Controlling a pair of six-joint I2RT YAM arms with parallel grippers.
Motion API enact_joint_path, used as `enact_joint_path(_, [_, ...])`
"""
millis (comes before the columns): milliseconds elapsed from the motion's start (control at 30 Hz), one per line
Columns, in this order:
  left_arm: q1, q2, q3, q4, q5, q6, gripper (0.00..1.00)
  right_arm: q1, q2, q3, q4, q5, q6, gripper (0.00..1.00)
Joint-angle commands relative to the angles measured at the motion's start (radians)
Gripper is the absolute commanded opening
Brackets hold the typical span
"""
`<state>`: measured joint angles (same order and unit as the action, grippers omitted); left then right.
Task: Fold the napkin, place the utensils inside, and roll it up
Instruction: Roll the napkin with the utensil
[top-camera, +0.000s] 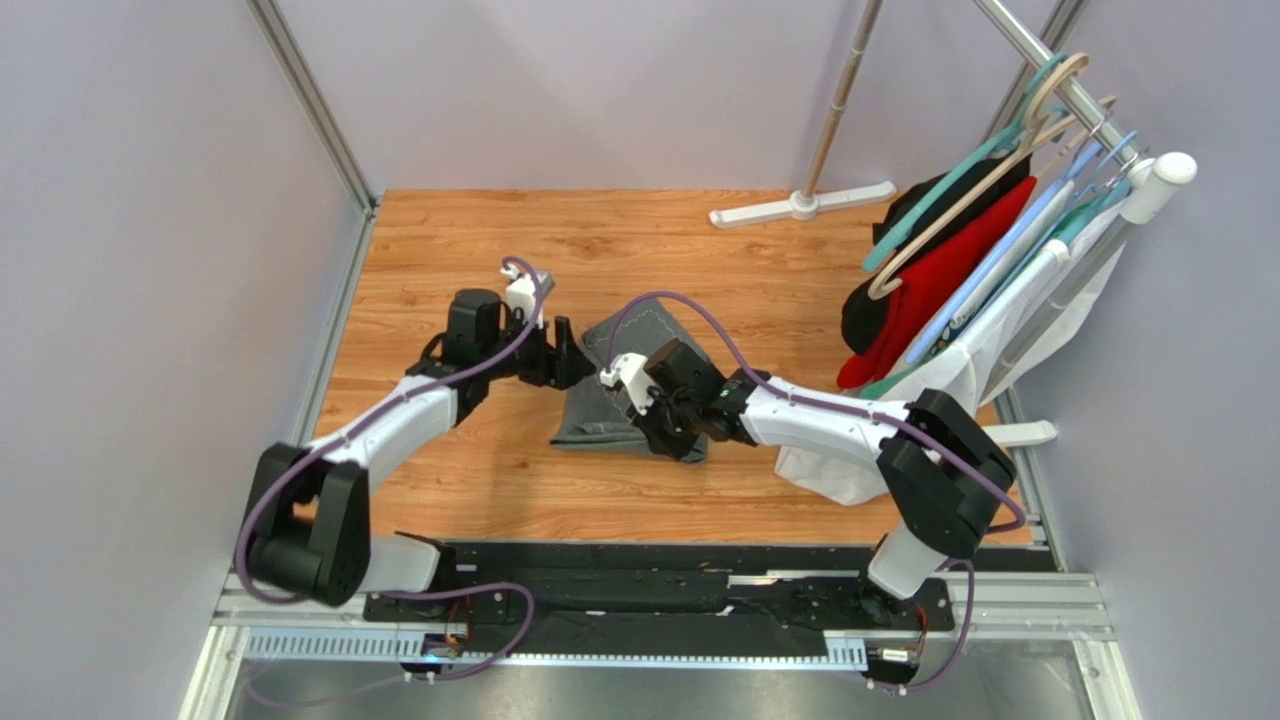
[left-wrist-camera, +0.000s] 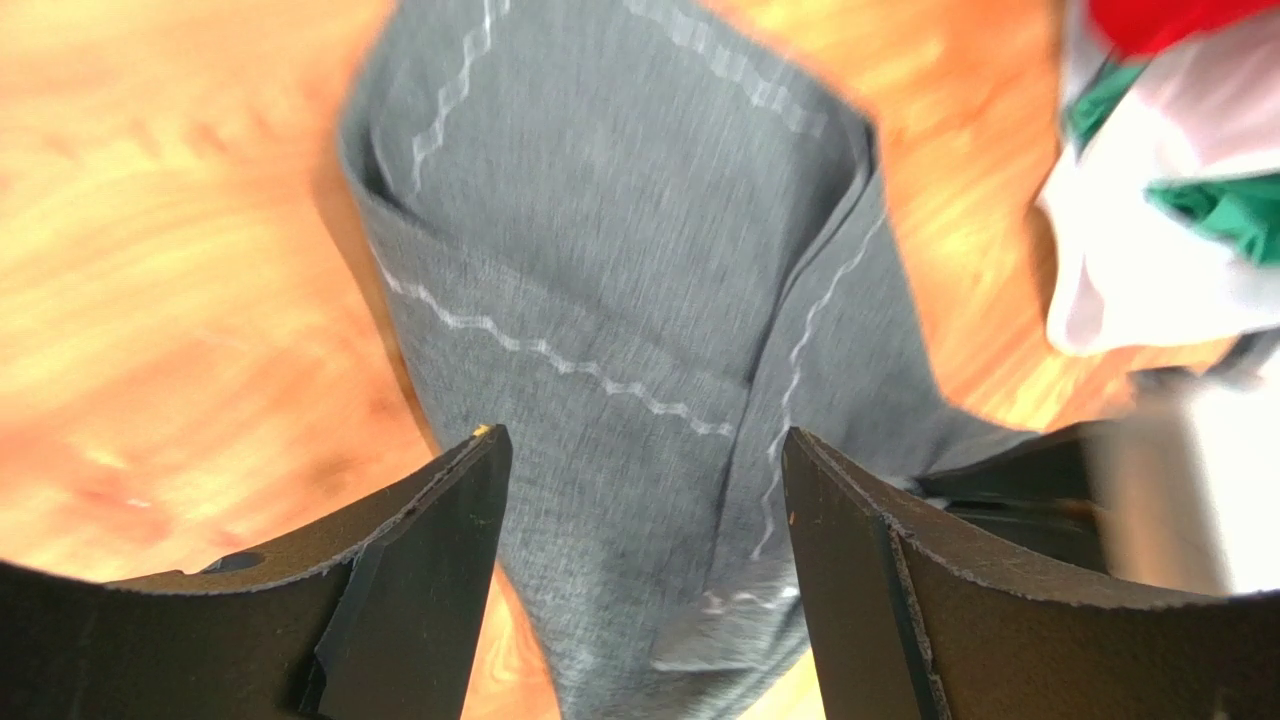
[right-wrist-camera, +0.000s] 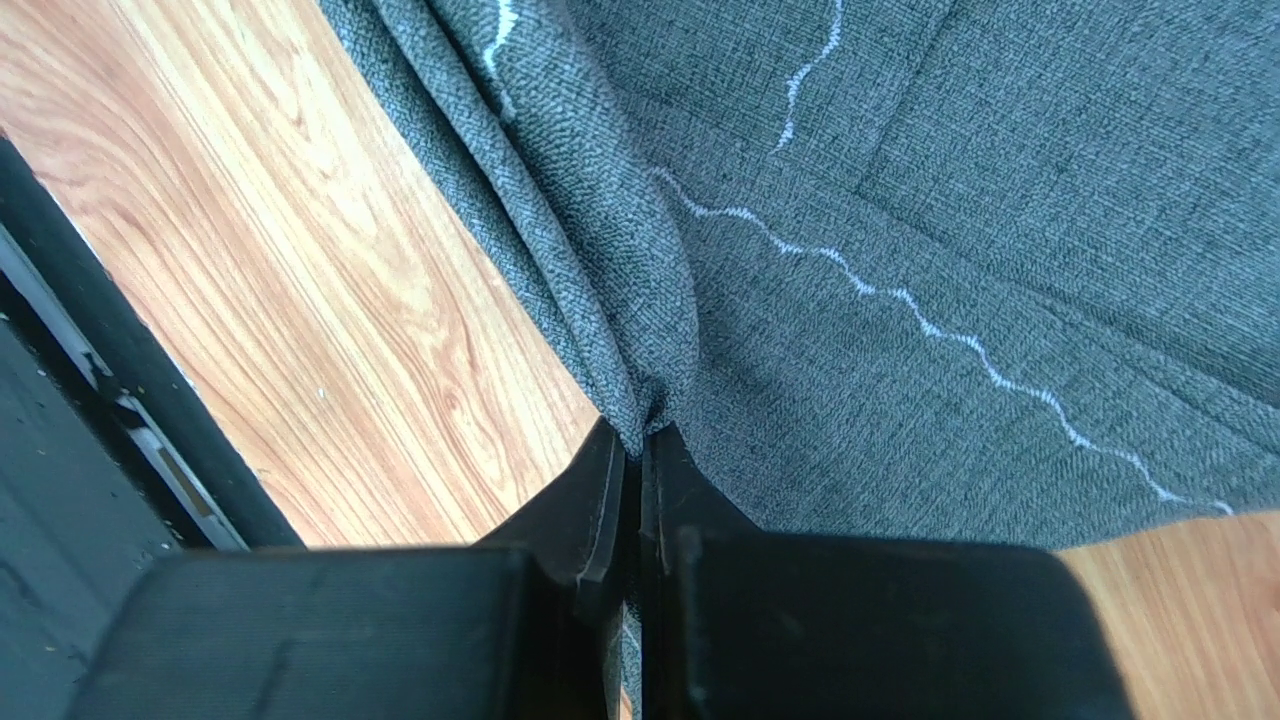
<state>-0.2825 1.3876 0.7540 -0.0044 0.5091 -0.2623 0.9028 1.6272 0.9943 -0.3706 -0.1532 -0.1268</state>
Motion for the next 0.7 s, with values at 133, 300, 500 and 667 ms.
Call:
enact_joint_path(133, [-0.063, -0.217, -0.142, 0.213, -0.069, 0.072, 0.75, -0.071, 0.105, 0.109, -0.056, -0.195, 0.047, 0.0])
enact_joint_path(300, [-0.171, -0.255, -0.156, 0.158, -0.109, 0.17, 0.71, -0.113, 0.174, 0.165, -0.08, -0.249, 0.052, 0.0])
enact_joint_path(500, [-0.259, -0.363, -0.231, 0.161, -0.11, 0.192, 0.65, -0.162, 0.24, 0.225, -0.131, -0.319, 0.052, 0.0])
enact_joint_path(667, [-0.322, -0.384, -0.286, 0.162, -0.129, 0.167, 0.59, -0.2, 0.293, 0.244, -0.139, -0.37, 0.059, 0.0])
